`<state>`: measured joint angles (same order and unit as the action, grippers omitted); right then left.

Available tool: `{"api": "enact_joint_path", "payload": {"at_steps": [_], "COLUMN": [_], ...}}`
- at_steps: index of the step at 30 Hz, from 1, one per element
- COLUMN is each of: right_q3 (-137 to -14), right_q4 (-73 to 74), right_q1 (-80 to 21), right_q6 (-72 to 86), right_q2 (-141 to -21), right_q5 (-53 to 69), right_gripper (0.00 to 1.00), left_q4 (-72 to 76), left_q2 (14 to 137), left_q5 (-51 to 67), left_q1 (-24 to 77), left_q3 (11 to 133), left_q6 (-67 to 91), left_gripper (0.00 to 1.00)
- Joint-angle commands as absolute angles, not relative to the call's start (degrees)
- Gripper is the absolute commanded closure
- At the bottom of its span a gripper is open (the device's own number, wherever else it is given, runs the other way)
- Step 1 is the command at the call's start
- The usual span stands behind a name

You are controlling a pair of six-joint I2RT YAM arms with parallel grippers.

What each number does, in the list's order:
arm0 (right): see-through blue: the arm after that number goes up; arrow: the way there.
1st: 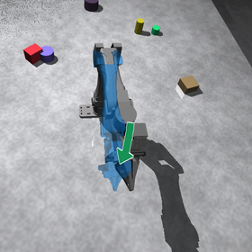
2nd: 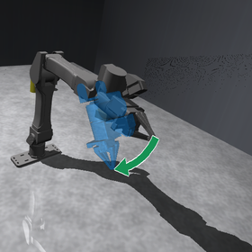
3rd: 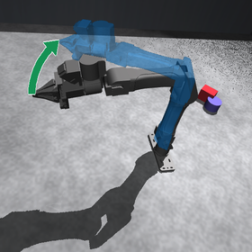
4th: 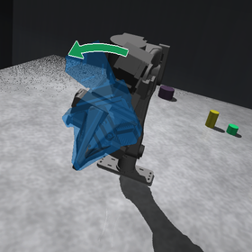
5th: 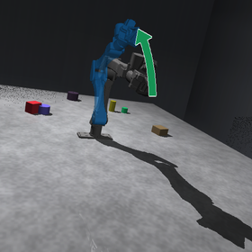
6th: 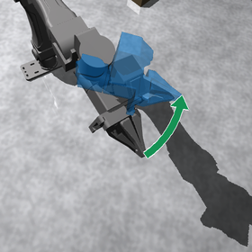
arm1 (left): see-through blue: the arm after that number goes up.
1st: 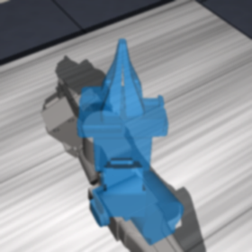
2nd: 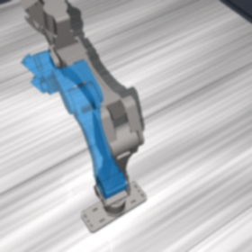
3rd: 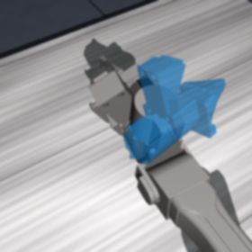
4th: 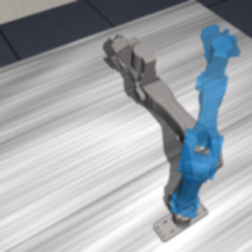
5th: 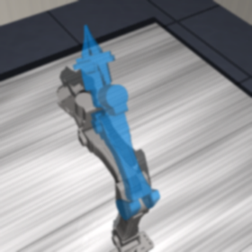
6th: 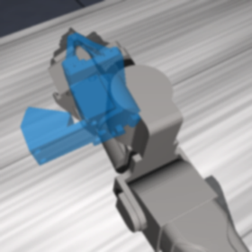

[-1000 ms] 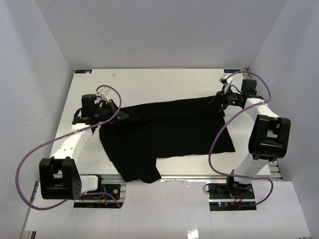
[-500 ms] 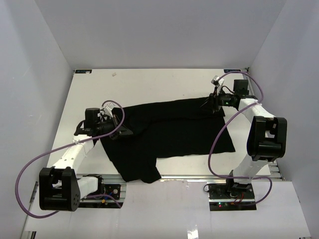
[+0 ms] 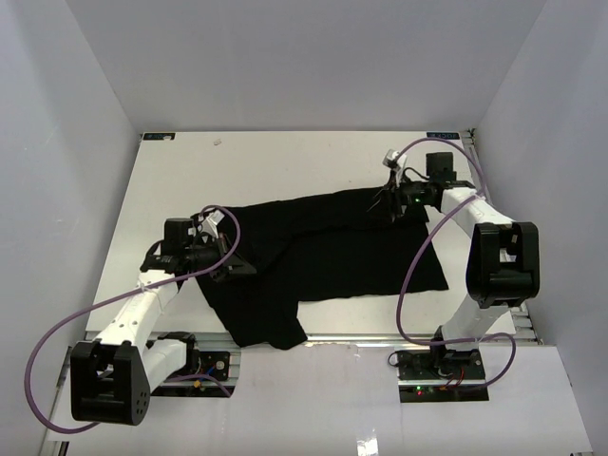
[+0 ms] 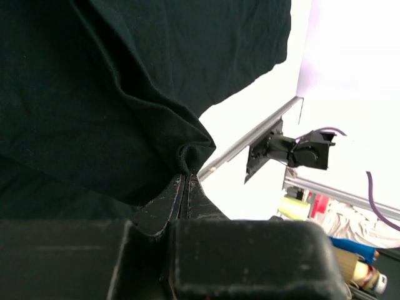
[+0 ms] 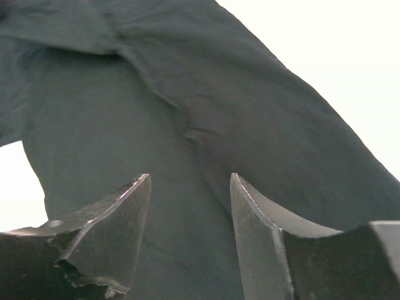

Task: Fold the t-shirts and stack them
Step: Fold the flattened tshirt in 1/3 of the way

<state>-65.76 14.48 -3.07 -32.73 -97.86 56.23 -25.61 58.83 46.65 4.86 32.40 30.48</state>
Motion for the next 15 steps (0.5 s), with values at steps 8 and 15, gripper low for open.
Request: {"api": "enact_joint_path", "payload": {"at_steps": [8, 15], "right_q3": [-70.4, -69.7], "right_q4": [19.8, 19.4], "right_q1": [-10.0, -10.1], "right_q6": [-37.9, -38.4], "right_q2": [-98.9, -98.5], "right_q5": [60.6, 60.5], "right_gripper": [0.36, 0.36], "left_q4": [-34.5, -38.2], "left_q2": [58.4, 56.8], "left_q5": [46.1, 40.5], "left_q1": [5.5, 5.5], "left_q3": [32.9, 38.6], "left_q6": [28.2, 28.5], "left_gripper": [0.53, 0.16]}}
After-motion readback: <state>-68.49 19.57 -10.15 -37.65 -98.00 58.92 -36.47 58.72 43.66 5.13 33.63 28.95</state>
